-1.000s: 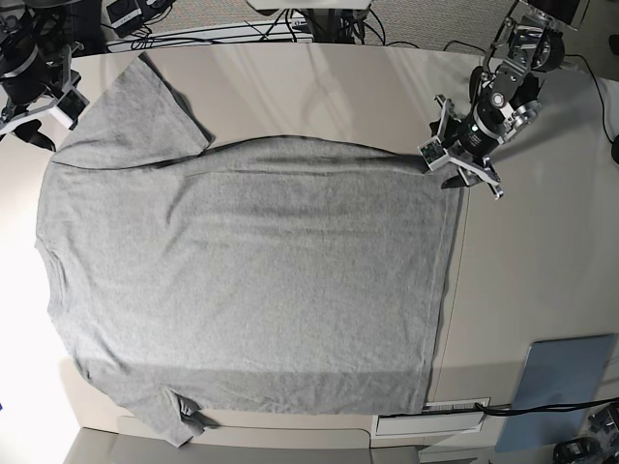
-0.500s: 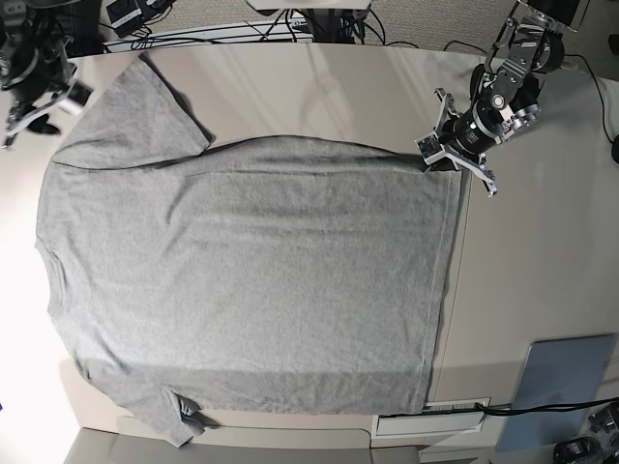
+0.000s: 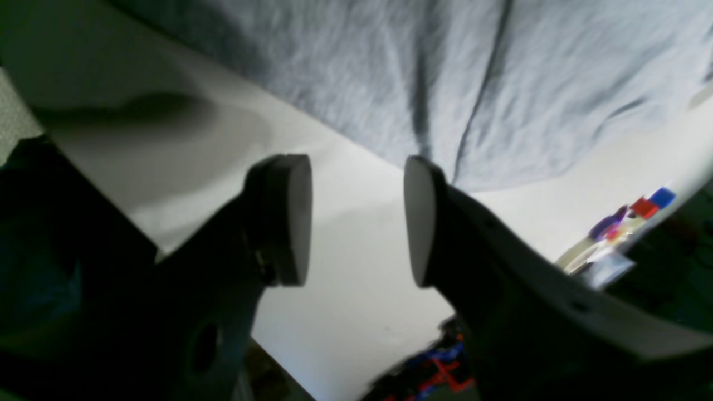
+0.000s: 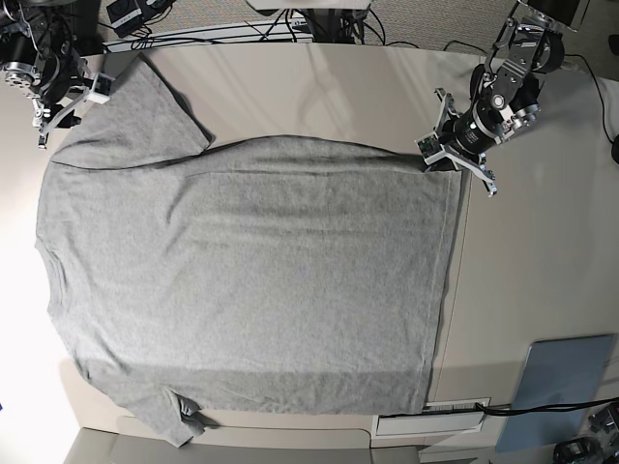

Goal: Fold the T-shirt properly
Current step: 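Move the right gripper to the shoulder edge by the collar and grasp, then lift the held shirt edge with both grippers toward the arm bases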

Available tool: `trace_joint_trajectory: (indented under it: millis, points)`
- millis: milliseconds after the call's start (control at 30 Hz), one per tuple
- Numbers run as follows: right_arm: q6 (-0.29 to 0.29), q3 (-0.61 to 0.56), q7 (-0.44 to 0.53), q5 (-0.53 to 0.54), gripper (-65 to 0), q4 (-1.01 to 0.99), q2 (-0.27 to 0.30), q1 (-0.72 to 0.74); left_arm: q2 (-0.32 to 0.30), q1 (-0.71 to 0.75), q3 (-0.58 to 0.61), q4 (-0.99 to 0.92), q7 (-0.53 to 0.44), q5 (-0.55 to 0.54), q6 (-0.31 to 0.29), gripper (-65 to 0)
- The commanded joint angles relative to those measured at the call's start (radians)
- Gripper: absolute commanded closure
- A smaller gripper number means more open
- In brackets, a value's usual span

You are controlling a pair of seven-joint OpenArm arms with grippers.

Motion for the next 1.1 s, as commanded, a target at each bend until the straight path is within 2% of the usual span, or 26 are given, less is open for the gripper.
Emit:
trace_joint_trajectory:
  millis: [0,167,267,333,600,700,933,1067]
  points:
    - [-0.003,-0.011,0.003,0.002,-26.6,-0.006,0.017,0.018,-0.013,0.028,0.008,-0.044,0.147,0.046,-0.075,0.0]
    - [-0.009,-0.128,0.003,-0.002,-26.6,-0.064,0.017,0.106,-0.013,0.028,0.008,-0.044,0.147,0.046,-0.074,0.0]
    - [-0.047,-0.195,-0.002,-0.032,-26.6,-0.093,0.017,0.166,-0.013,0.028,0.008,-0.044,0.147,0.046,-0.071,0.0]
    - [-0.050,-0.228,-0.002,-0.032,-26.6,-0.106,0.017,0.202,-0.013,0.028,0.008,-0.044,0.147,0.046,-0.071,0.0]
    - [-0.049,-0.295,-0.001,-0.029,-26.5,-0.107,0.016,0.253,-0.013,0.028,0.008,-0.044,0.146,0.046,-0.071,0.0]
    - [-0.049,-0.295,-0.001,-0.024,-22.3,-0.108,0.014,0.253,-0.013,0.029,0.008,-0.044,0.146,0.046,-0.071,0.0]
    - [-0.052,-0.295,-0.010,0.027,0.0,-0.108,0.014,0.254,-0.013,0.028,0.008,-0.044,0.146,0.046,-0.071,0.0]
    - [-0.086,-0.295,-0.096,0.031,0.0,-0.105,0.014,0.252,-0.014,0.032,0.008,-0.044,0.147,0.038,-0.037,0.0]
